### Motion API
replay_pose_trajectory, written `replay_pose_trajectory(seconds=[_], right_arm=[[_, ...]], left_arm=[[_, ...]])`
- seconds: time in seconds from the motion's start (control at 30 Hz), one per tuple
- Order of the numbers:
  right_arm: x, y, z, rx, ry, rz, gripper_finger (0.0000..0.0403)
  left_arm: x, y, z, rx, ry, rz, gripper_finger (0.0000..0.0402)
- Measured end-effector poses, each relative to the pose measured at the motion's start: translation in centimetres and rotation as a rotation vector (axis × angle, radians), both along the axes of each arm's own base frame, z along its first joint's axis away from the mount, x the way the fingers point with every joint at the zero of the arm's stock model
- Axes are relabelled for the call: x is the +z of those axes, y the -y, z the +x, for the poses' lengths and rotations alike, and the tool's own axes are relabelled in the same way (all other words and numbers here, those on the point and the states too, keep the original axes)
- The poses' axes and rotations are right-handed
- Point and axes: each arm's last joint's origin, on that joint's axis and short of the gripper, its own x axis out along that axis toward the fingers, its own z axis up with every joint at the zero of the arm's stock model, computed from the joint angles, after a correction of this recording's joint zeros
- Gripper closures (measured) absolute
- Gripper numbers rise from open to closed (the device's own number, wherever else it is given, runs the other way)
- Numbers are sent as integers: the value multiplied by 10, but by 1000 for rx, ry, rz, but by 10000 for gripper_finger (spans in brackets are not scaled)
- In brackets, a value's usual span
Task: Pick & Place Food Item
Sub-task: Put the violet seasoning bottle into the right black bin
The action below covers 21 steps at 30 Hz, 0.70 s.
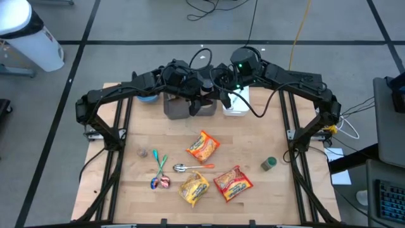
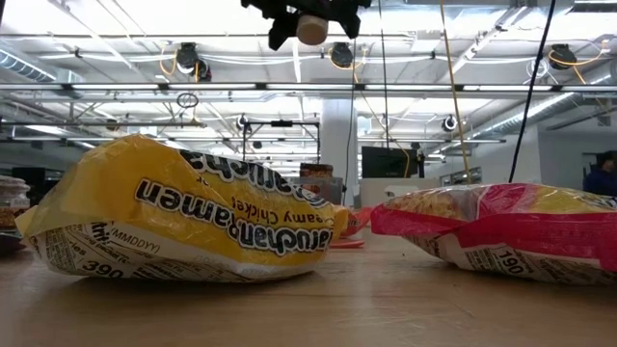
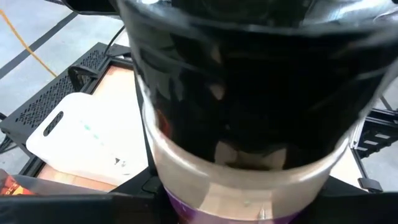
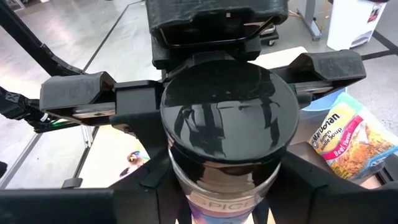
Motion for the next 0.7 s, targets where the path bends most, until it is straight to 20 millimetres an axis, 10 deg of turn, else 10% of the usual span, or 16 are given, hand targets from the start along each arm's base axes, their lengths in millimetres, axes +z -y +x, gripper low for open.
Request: replay_pose_trajectory(seconds=[0.7], right_arm=[[15, 0, -11, -22, 65, -25, 235]], left_arm=[[15, -4, -14, 33, 49, -7, 173]])
